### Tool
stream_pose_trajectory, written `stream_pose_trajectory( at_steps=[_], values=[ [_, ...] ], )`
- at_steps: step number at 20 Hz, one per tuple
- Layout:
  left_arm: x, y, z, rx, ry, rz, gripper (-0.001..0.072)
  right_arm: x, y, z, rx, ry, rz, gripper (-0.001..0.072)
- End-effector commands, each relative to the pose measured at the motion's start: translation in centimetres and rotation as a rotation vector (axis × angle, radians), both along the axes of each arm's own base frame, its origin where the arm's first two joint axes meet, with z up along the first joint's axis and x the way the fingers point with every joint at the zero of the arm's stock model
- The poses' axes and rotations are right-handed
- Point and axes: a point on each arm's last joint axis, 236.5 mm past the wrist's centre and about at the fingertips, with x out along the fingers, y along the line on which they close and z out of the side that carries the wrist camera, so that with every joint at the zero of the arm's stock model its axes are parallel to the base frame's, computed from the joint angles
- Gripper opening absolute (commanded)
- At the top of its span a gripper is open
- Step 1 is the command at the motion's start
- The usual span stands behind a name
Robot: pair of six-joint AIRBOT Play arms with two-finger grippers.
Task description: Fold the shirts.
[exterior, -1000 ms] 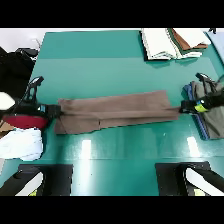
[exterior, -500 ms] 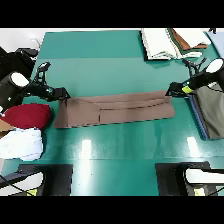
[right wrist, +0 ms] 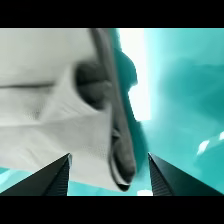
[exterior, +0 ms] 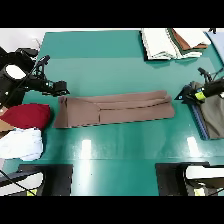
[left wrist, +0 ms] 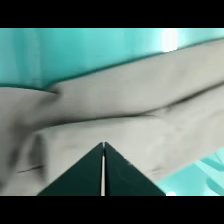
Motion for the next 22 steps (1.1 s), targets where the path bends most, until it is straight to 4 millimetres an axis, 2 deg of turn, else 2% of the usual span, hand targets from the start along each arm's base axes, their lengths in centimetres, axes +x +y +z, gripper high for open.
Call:
stream_pose_trajectory(
  at_steps=[1, 5, 6, 7, 8, 9, 10, 11, 12, 16, 19, 22],
  values=[
    [-0.2, -3.7, 1.0, -0.050, -0.027, -0.052, 0.0027, -1.0, 0.4, -2.3, 0.144, 0.029, -0.024, 0.0554],
    [-0.1, -9.2, 2.1, -0.079, -0.103, -0.086, 0.0027, 0.5, 4.1, -4.5, 0.212, 0.038, 0.014, 0.0553],
    [-0.4, -10.5, 2.3, -0.090, -0.112, -0.093, 0.0026, 1.2, 5.3, -4.6, 0.229, 0.022, 0.029, 0.0522],
    [-0.7, -11.6, 2.4, -0.098, -0.116, -0.102, 0.0026, 1.7, 6.4, -4.7, 0.236, -0.001, 0.048, 0.0408],
    [-1.0, -12.8, 2.0, -0.105, -0.107, -0.112, 0.0026, 2.1, 6.9, -4.8, 0.226, -0.013, 0.059, 0.0337],
    [-1.4, -13.9, 1.4, -0.105, -0.095, -0.131, 0.0026, 2.3, 7.4, -4.6, 0.218, -0.029, 0.083, 0.0232],
    [-1.7, -14.8, 0.6, -0.102, -0.082, -0.147, 0.0026, 2.6, 7.8, -4.0, 0.219, -0.044, 0.111, 0.0068],
    [-1.8, -15.8, -0.6, -0.101, -0.066, -0.154, 0.0026, 2.8, 7.9, -2.8, 0.220, -0.063, 0.131, 0.0018],
    [-1.7, -16.7, -1.8, -0.103, -0.046, -0.147, 0.0025, 3.2, 8.1, -1.1, 0.227, -0.094, 0.148, 0.0018],
    [-1.9, -20.2, -6.7, -0.075, 0.039, -0.201, 0.0026, 4.6, 10.1, 9.4, 0.216, -0.284, 0.232, 0.0018],
    [-2.0, -22.8, -9.7, -0.057, 0.081, -0.243, 0.0026, 4.8, 13.3, 17.0, 0.187, -0.441, 0.285, 0.0017],
    [-1.7, -24.3, -11.1, -0.062, 0.105, -0.248, 0.0026, 3.6, 17.5, 22.1, 0.182, -0.542, 0.371, 0.0017]
  ],
)
